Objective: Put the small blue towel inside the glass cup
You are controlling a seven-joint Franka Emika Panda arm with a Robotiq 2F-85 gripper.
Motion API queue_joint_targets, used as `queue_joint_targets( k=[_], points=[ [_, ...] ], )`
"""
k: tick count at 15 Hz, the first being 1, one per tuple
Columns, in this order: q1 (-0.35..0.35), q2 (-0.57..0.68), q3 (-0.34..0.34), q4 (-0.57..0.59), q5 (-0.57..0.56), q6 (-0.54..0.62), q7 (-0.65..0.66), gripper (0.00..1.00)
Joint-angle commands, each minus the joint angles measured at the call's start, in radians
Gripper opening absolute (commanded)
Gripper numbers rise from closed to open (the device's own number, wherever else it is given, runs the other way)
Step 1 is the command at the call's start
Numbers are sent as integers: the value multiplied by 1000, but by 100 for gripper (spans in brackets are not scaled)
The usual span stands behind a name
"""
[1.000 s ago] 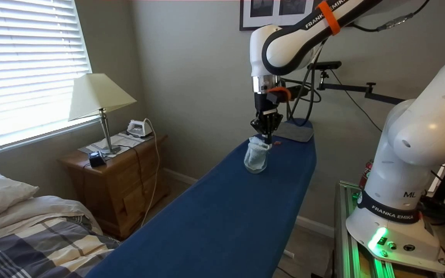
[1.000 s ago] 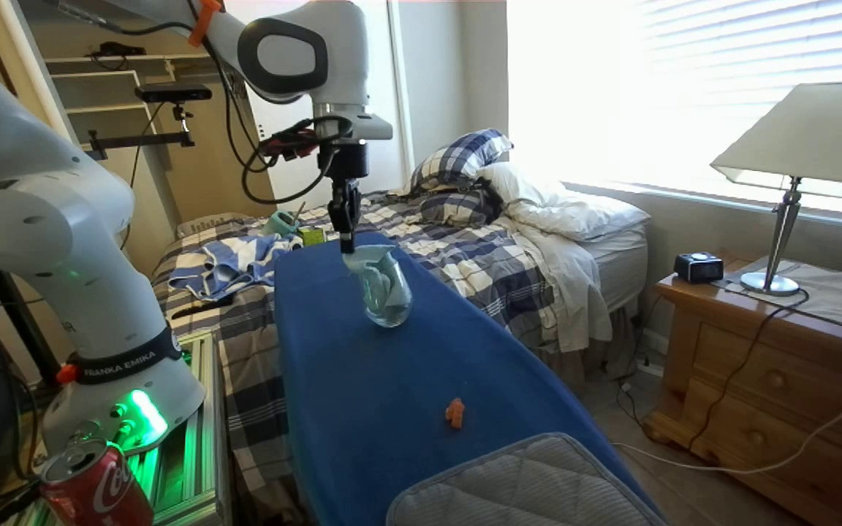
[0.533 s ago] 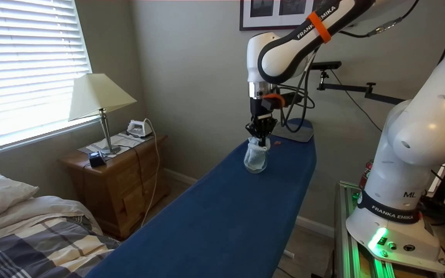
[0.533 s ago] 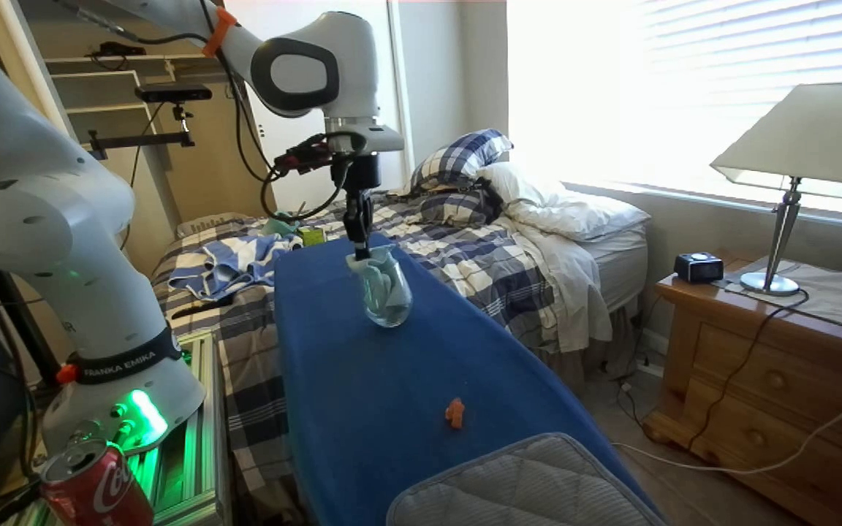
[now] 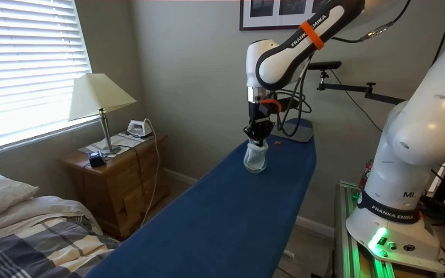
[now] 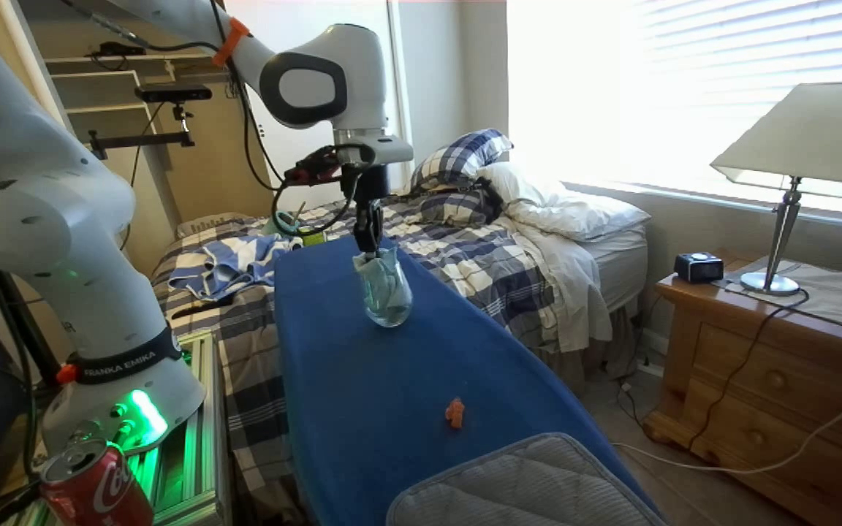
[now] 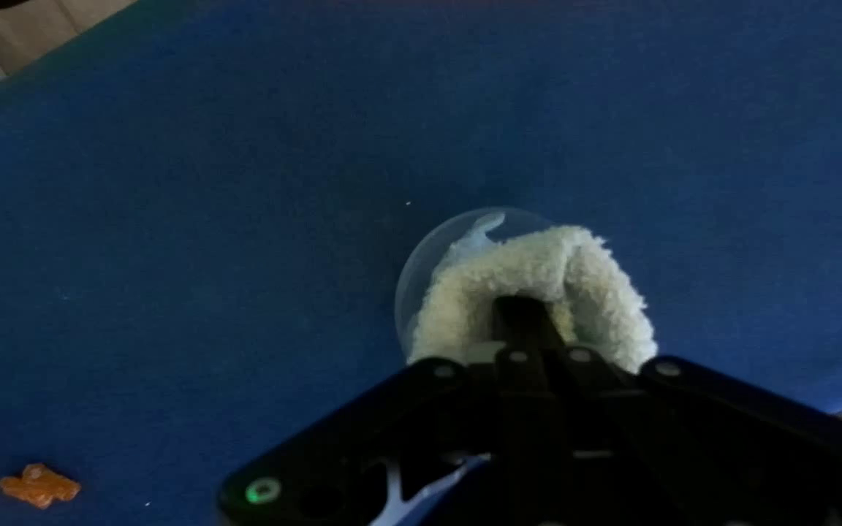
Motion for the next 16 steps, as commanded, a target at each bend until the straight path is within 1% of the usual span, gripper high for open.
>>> queue_joint_targets(
  k=[1,11,16],
  points=[
    [-13,36,-14,4,-26,34,-12,0],
    [-13,99,-28,4,-48,58,-8,0],
    [-4,83,-27,4,-40,48,-9,0]
  ],
)
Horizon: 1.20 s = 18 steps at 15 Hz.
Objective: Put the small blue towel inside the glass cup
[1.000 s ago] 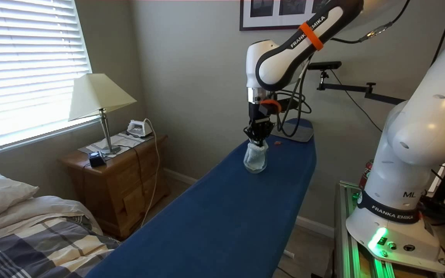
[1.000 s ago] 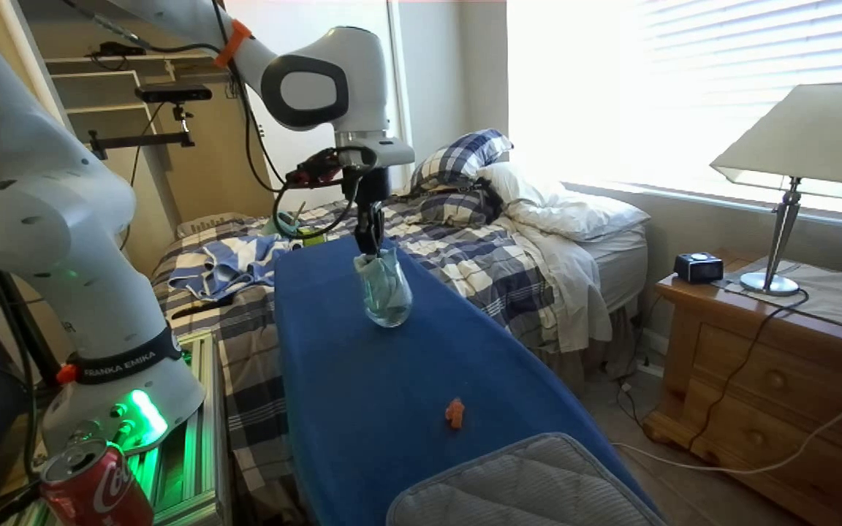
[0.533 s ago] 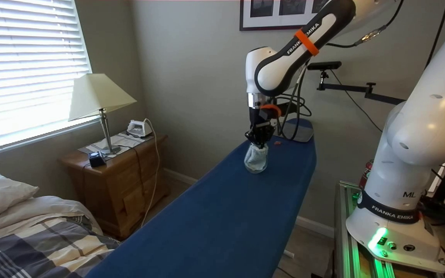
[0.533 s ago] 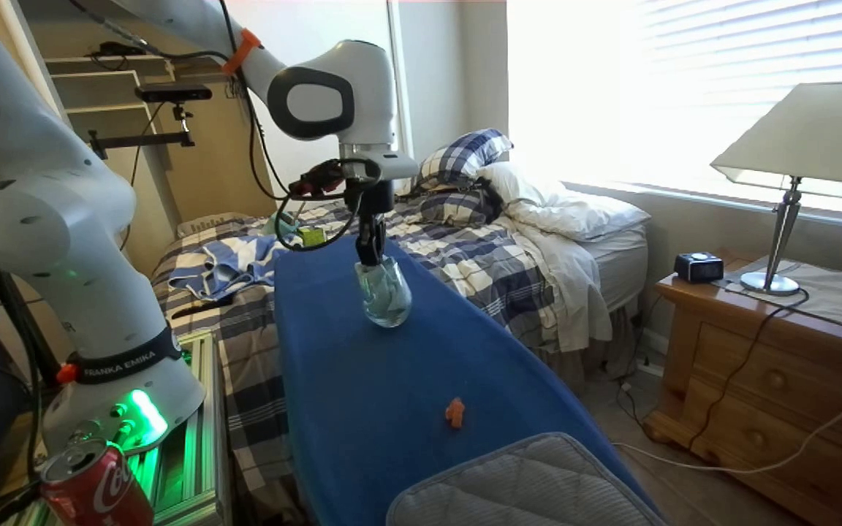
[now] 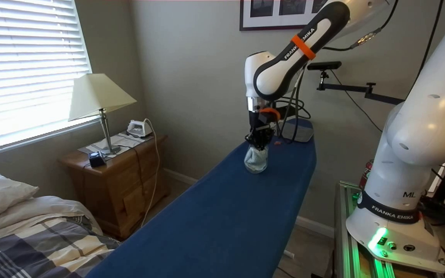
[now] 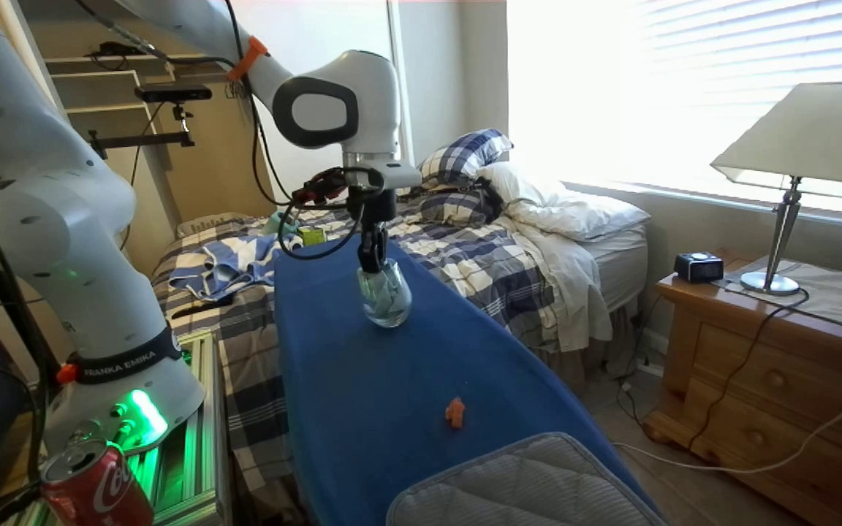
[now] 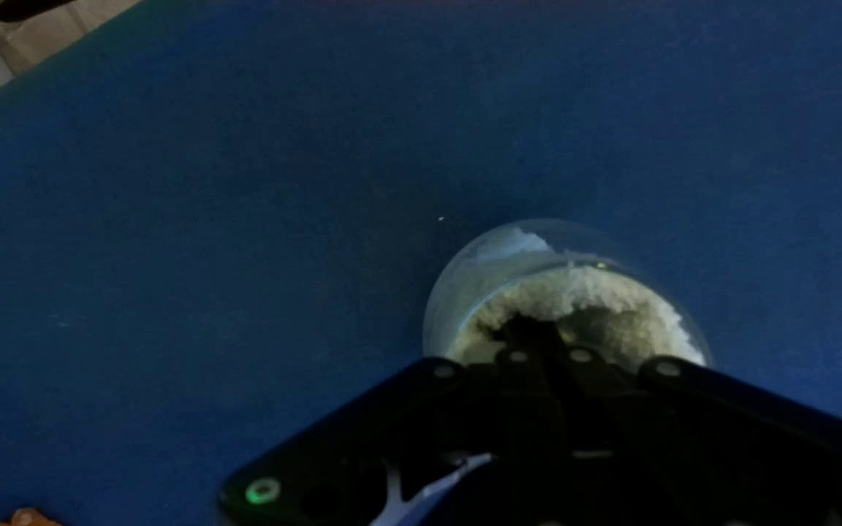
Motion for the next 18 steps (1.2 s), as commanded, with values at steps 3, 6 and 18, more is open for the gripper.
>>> queue_joint_targets(
  k=[3,6,18],
  points=[
    [10,-40,-2,1,-8,-4,-12,0],
    [13,-69,2,1,-4,-9,-16,0],
    [22,-226,35,2,11,-72,-14,9]
  ],
)
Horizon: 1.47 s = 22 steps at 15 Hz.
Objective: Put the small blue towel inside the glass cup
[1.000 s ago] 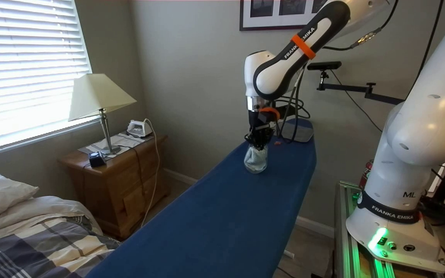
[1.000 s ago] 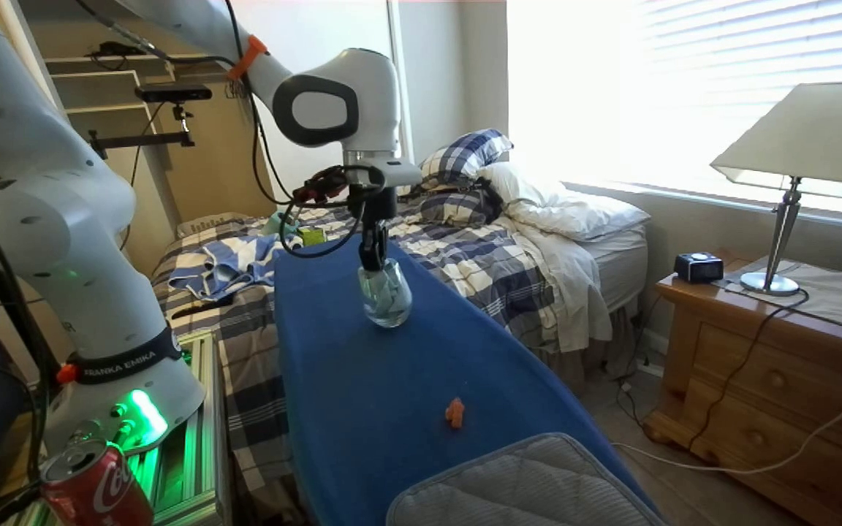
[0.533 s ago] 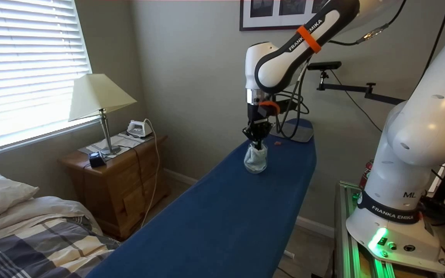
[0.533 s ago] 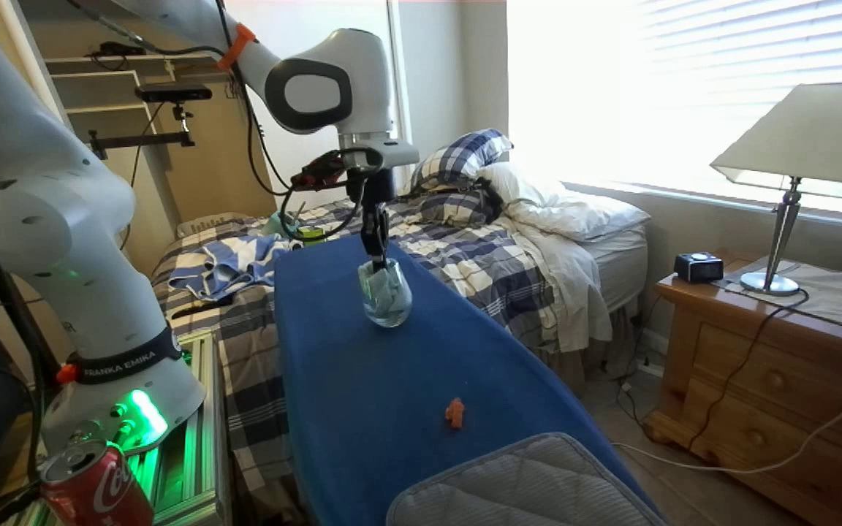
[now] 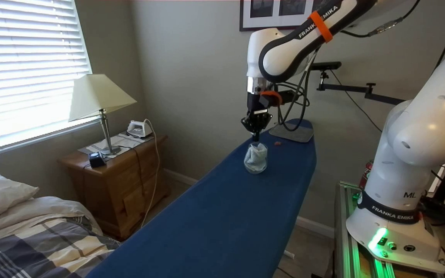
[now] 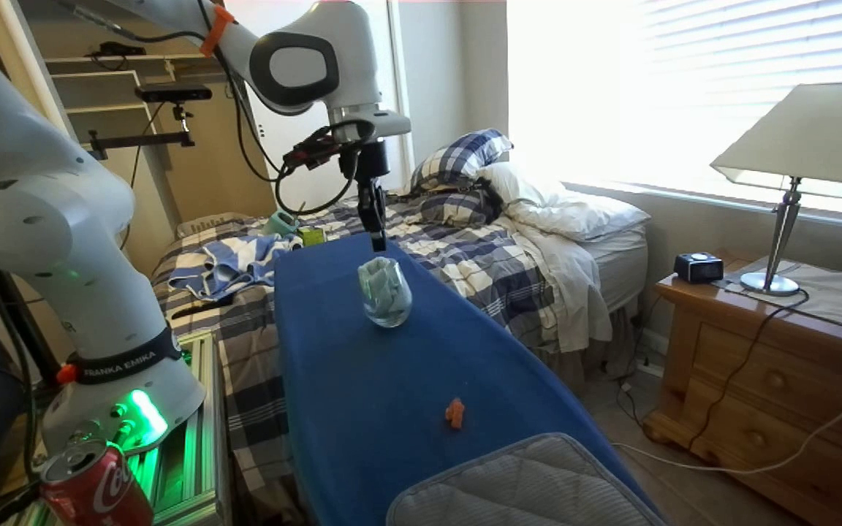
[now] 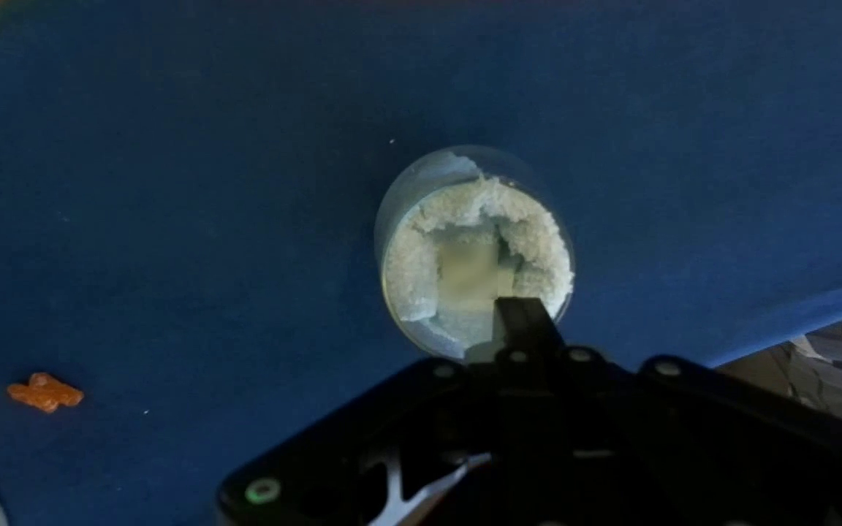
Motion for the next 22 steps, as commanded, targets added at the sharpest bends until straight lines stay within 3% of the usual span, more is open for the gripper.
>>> queue_joint_targets(
  k=[1,11,16,17,22],
  points=[
    [4,-78,7,-1,14,-58,-4,28],
    [-2,-175,17,25,17,-187,-3,96],
    [2,-195,1,49,55,-268,-4,100],
    [-6,-176,18,30,19,-206,-1,100],
    [-6,-180,14,43,35,-246,-1,100]
  ],
)
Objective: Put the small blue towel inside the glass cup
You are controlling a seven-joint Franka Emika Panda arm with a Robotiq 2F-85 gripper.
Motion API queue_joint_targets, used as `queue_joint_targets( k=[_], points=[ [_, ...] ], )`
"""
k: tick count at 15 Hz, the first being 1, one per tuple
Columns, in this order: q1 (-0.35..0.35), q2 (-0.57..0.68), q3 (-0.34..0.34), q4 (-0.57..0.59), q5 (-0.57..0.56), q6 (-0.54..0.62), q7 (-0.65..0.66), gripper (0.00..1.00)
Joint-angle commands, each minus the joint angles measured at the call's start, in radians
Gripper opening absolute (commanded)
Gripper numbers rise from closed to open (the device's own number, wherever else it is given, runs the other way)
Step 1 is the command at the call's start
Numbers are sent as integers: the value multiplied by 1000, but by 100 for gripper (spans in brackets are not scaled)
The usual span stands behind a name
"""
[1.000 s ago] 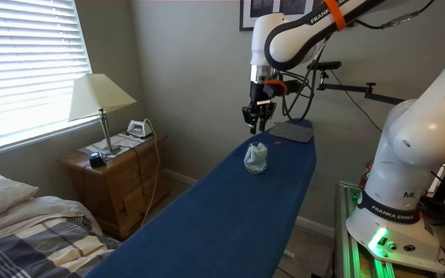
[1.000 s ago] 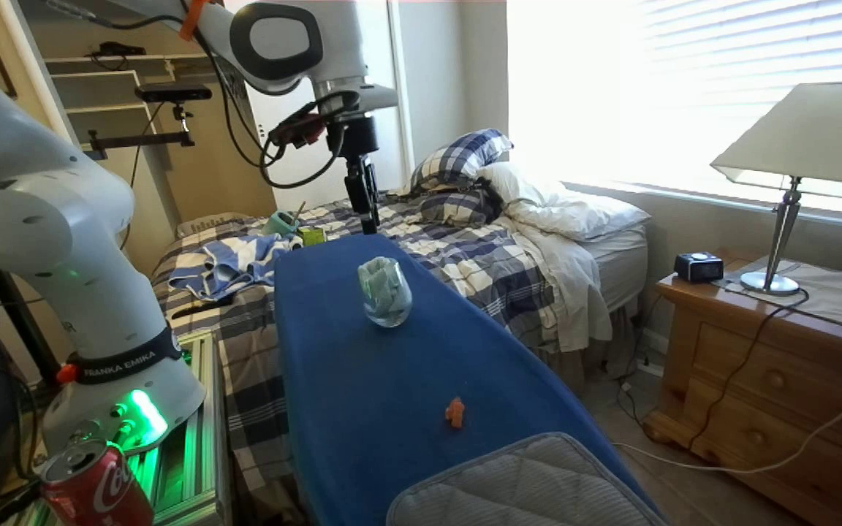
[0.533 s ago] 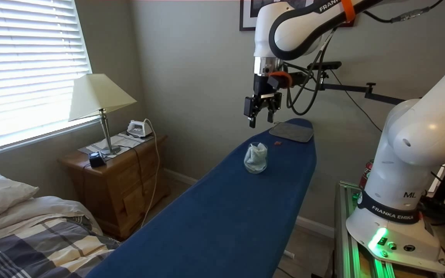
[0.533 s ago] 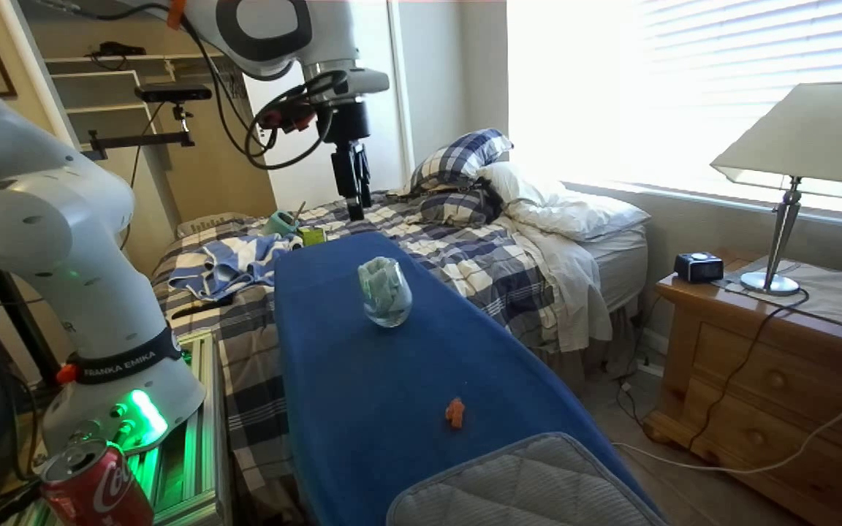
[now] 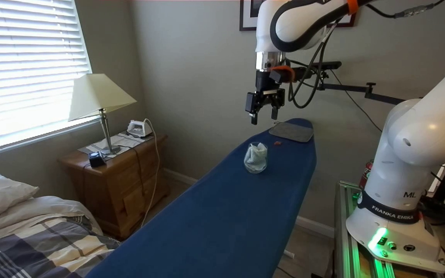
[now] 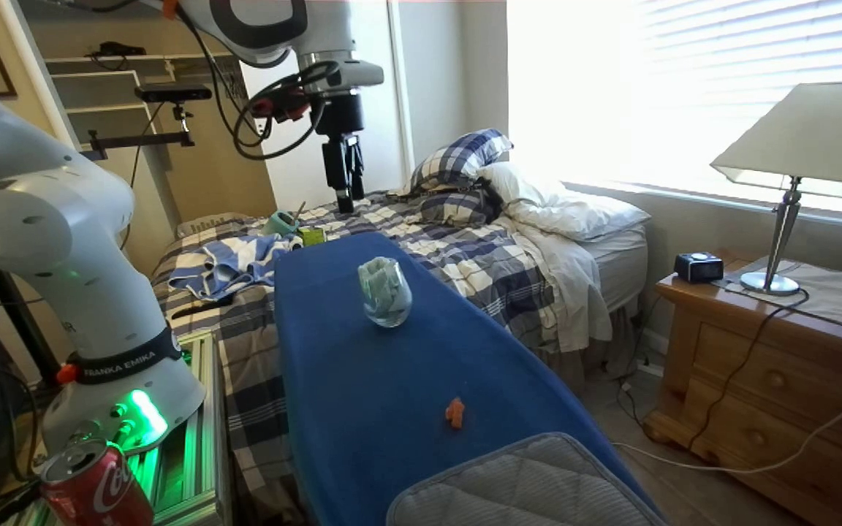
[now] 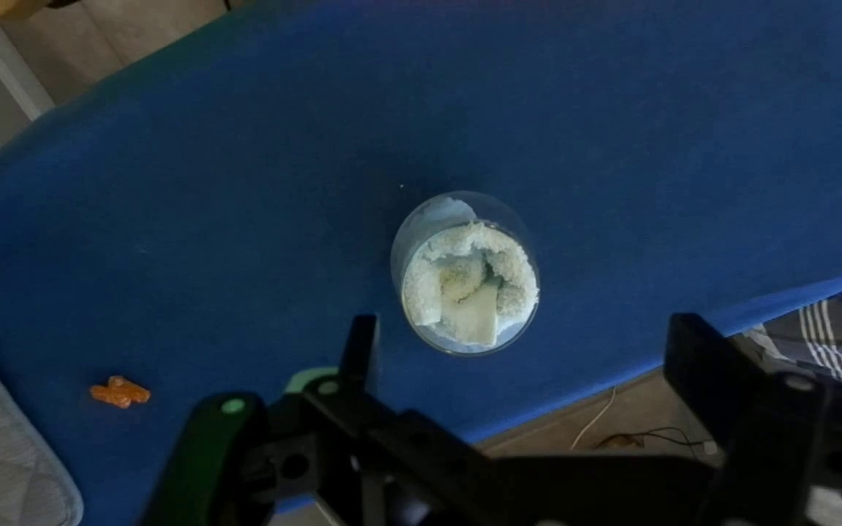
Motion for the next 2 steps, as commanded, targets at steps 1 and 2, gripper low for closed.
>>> queue_joint_targets(
  k=[1,2],
  points=[
    [-6,0,5,2,3,-3,-3,100],
    [-6,0,5,2,3,-3,-3,100]
  ],
)
